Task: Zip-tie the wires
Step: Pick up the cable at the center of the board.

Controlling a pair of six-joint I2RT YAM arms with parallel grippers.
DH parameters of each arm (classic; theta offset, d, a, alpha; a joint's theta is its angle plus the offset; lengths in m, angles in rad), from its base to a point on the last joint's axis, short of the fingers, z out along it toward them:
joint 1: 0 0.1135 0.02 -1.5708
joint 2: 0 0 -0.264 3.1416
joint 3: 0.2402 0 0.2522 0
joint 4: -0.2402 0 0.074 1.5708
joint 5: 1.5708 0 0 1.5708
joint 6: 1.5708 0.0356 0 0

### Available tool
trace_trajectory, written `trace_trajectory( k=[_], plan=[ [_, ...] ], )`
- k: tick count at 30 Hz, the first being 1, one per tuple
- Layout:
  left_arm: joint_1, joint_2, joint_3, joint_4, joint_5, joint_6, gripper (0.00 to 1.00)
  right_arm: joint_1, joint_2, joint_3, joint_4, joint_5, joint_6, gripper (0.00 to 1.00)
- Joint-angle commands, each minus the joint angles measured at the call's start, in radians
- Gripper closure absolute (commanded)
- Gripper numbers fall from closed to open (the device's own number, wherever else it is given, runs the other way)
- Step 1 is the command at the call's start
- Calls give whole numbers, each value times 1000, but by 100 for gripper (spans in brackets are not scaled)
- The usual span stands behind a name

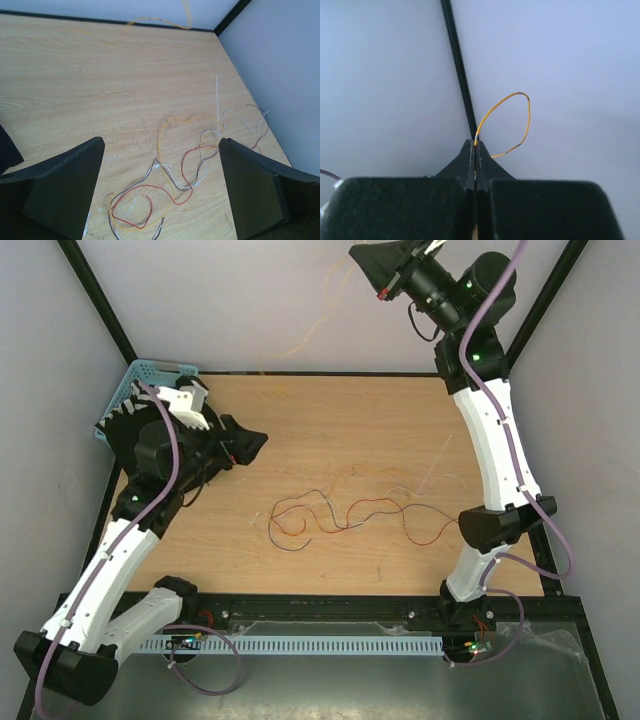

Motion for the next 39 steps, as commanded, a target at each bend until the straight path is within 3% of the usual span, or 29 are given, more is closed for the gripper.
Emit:
trace_trajectory(
  k=[1,10,21,33,39],
  plan=[
    [5,-5,-77,105,73,-19,1,2,8,4,178,-80,164,100],
    [4,-125,-203,130,186,-30,1,2,-79,-6,228,-160,243,100],
    [5,-174,-248,179,196,-2,1,2,-212,-96,191,-240,280,100],
    [-58,-40,-284,619,411,55,1,2,-320,-172,202,-261,288,100],
    [-149,30,-295,713,543,78,1,2,-383,-223,246,-264,298,100]
  ],
)
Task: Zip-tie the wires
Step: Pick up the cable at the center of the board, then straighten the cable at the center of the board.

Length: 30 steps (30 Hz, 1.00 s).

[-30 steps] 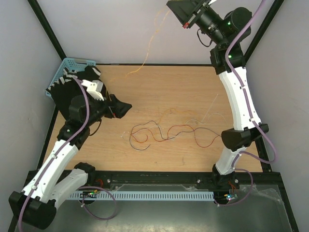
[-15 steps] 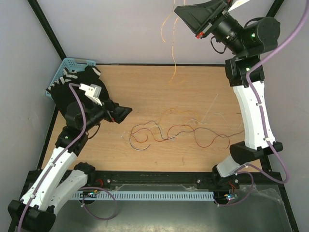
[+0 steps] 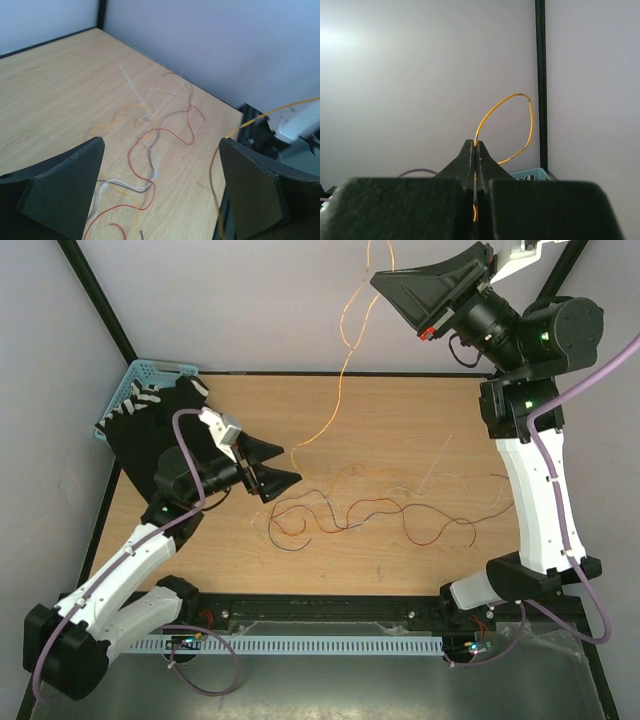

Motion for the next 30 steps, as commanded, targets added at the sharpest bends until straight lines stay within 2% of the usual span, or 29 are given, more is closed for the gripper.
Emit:
trace_trajectory(
  k=[1,8,11,14,22,27,30],
  plan=[
    [-56,30,-5,145,148,35,1,2,-69,-21,72,-12,15,100],
    [-157,86,7,147,270,59,5,2,-116,-68,63,2,-16,98],
    [-201,124,10,147,259,83,12,2,-128,-80,64,7,-22,98],
    [-228,175,27,147,228,92,13,2,-135,-88,63,11,-28,98],
    [-243,222,44,155,80,142,7,2,-152,-117,44,8,-47,97],
    [-276,247,58,159,111,148,6,1,-171,-140,59,12,-51,97],
    [-309,259,62,159,139,145,15,2,-177,-145,60,14,-52,97]
  ],
)
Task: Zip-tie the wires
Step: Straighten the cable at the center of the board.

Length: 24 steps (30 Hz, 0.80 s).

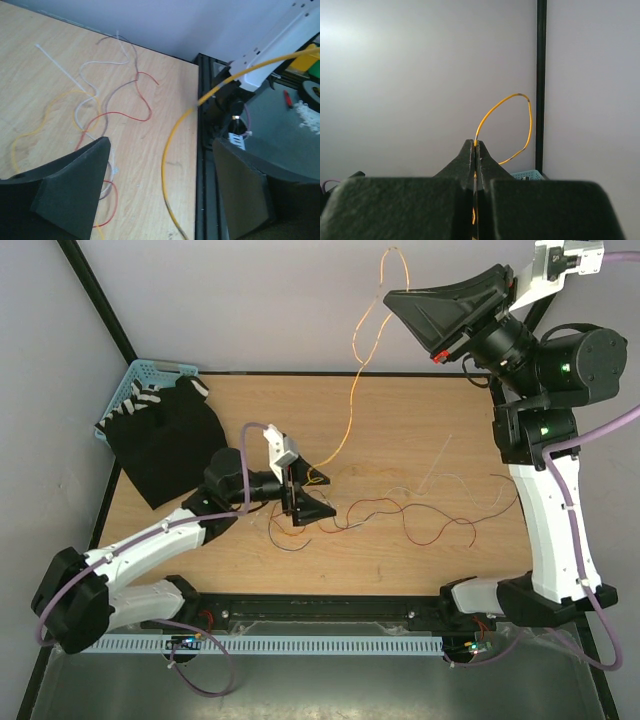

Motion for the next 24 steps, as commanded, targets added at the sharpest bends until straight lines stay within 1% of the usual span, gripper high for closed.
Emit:
trace_trajectory(
  k=[1,2,4,5,6,7,9,11,13,14,16,19,22,24],
  plan=[
    [-43,18,37,43,36,24,26,2,-35,-5,35,7,-11,97],
    [-46,21,36,43,36,24,40,2,-39,-8,38,8,-11,97],
    [-47,25,35,42,35,27,75,2,-45,-14,39,13,-15,97],
    [-46,27,34,42,35,29,87,2,-47,-16,39,14,-19,97],
    [-47,28,32,41,34,31,95,2,-49,-16,35,16,-25,97],
    [-47,28,29,40,29,31,99,1,-50,-14,15,21,-35,97],
    [-47,27,18,38,10,26,100,2,-50,-6,-38,41,-74,97],
    [-44,19,4,19,-22,21,100,1,-47,5,-127,85,-138,97],
    [-34,7,2,-54,-51,7,100,-1,-45,10,-246,186,-225,96],
    [-22,1,9,-111,-61,1,100,-1,-48,5,-298,254,-294,96],
    [3,-7,43,-273,-87,2,100,-5,-61,-36,-386,407,-378,96],
    [46,-9,110,-531,-151,24,100,-17,-99,-166,-456,680,-470,97],
    [84,-23,127,-675,-198,32,100,-35,-144,-306,-489,913,-536,97],
    [100,-25,144,-783,-249,50,100,-58,-171,-413,-500,1004,-557,97]
  ],
)
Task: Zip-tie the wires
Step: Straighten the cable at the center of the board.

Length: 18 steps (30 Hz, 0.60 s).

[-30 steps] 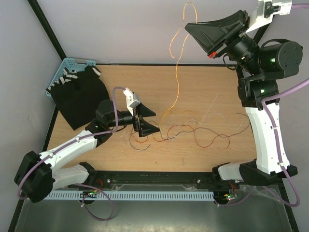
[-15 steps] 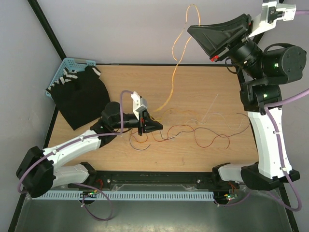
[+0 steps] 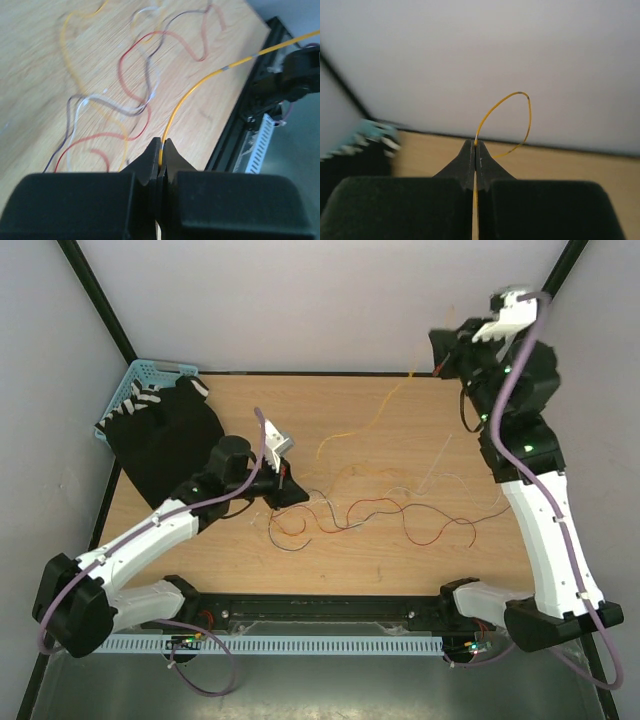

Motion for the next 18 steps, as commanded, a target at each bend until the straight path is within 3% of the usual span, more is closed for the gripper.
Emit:
trace_trajectory(
  k=[1,4,12,18],
  plan=[
    [34,-26,66,-341,-134,49,100,-48,-56,-191,-103,361,-126,97],
    [49,9,123,-482,-210,84,100,-83,-83,-366,-108,434,-147,97],
    [91,105,134,-491,-227,29,100,-136,-93,-714,-54,614,-156,97],
    [90,219,164,-491,-248,20,100,-145,-44,-806,6,662,-155,97]
  ],
)
